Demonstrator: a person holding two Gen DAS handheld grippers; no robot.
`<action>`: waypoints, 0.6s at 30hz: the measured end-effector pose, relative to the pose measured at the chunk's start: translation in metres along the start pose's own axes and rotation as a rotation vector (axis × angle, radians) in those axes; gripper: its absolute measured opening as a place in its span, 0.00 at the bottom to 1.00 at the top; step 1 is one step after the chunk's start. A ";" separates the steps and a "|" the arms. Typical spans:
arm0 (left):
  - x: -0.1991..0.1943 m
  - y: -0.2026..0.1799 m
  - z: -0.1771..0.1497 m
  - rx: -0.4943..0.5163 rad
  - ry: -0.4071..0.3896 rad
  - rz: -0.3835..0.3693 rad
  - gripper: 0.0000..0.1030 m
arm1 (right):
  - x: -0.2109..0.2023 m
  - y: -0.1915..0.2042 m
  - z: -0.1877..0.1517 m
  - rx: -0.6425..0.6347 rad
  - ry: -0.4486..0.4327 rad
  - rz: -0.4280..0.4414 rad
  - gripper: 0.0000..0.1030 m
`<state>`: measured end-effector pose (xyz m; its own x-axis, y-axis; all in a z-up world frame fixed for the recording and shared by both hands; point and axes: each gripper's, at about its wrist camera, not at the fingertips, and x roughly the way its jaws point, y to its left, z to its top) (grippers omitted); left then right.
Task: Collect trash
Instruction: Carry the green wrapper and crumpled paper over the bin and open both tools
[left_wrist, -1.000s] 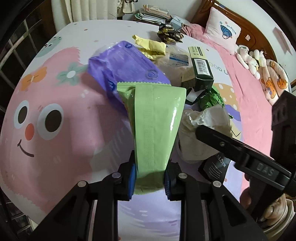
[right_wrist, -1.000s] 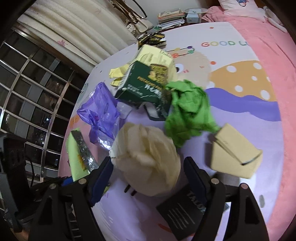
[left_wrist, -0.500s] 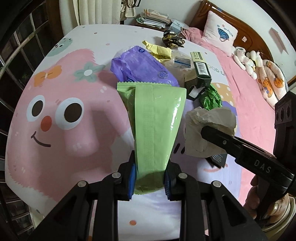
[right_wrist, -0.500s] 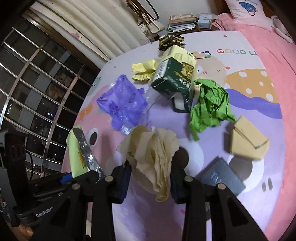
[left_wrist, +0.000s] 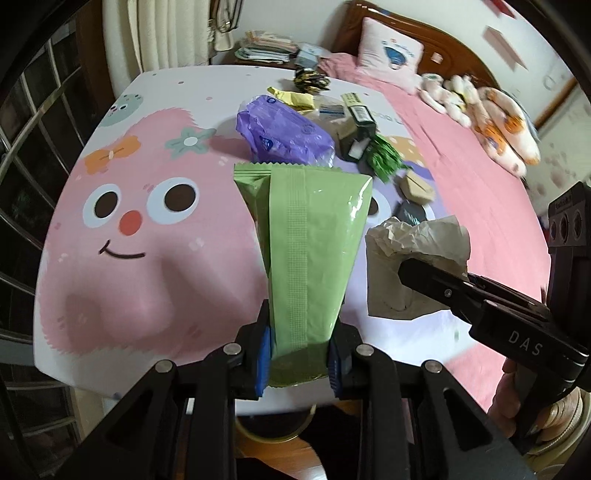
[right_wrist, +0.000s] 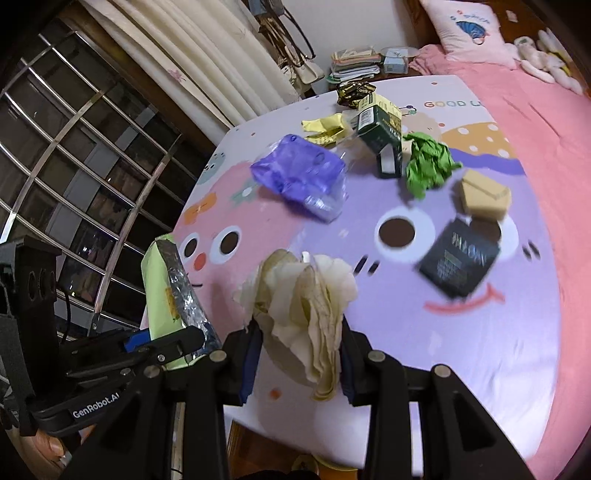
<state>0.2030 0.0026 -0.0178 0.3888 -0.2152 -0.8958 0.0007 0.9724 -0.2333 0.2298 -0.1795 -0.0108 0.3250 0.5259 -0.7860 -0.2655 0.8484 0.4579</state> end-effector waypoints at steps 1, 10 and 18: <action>-0.006 0.003 -0.006 0.016 -0.002 -0.006 0.22 | -0.004 0.005 -0.009 0.013 -0.010 -0.007 0.35; -0.051 0.035 -0.074 0.164 -0.005 -0.067 0.22 | -0.034 0.054 -0.106 0.149 -0.101 -0.080 0.35; -0.068 0.046 -0.136 0.245 0.050 -0.122 0.22 | -0.058 0.075 -0.184 0.251 -0.137 -0.142 0.35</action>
<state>0.0513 0.0496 -0.0192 0.3266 -0.3300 -0.8857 0.2699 0.9306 -0.2472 0.0239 -0.1576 -0.0077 0.4669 0.3902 -0.7936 0.0180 0.8930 0.4496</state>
